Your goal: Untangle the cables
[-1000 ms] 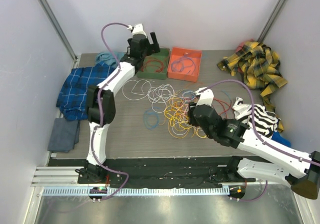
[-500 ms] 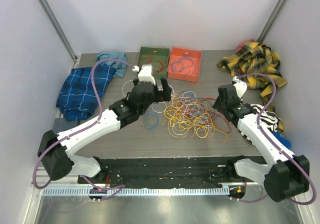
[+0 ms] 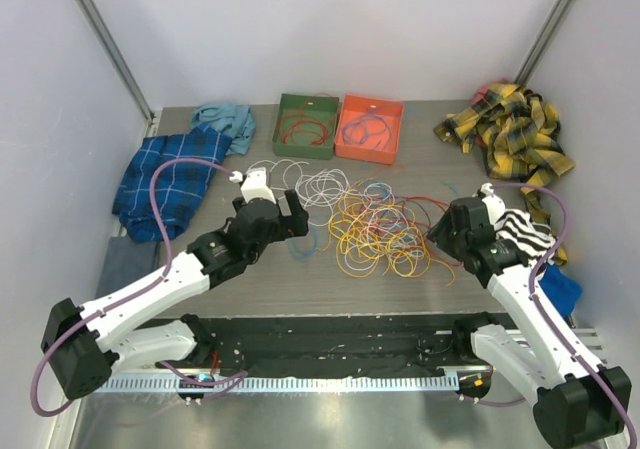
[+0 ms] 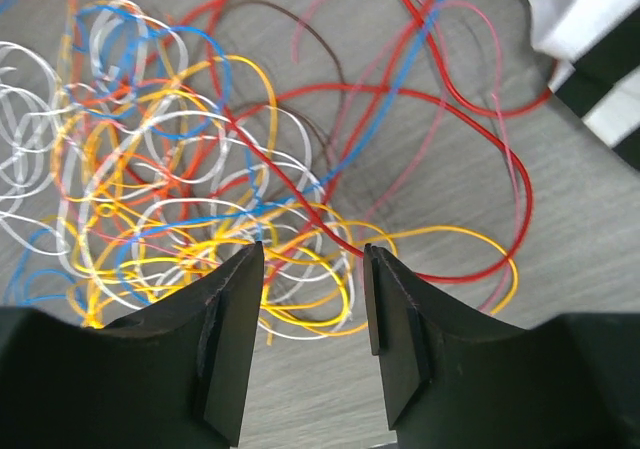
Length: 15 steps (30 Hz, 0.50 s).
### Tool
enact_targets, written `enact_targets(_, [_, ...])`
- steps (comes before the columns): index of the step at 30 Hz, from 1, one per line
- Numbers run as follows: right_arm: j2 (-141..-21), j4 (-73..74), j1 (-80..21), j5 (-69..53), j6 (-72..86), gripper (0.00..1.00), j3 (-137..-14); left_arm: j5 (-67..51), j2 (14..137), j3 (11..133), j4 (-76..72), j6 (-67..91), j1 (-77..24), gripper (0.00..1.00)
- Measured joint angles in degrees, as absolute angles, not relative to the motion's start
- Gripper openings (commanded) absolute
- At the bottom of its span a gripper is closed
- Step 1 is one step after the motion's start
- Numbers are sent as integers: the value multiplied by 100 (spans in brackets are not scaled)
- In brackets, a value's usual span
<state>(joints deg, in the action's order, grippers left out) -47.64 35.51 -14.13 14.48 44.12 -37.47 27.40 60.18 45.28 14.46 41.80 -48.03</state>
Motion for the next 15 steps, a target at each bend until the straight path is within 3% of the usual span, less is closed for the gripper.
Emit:
enact_targets(7, [-4696, 3743, -1413, 1398, 4882, 56, -3188, 2569, 6243, 4399, 1466, 4405, -4842, 100])
enact_targets(15, [-4473, 3616, -1413, 1323, 5647, 66, -2792, 2523, 6250, 4294, 1450, 4593, -4901, 100])
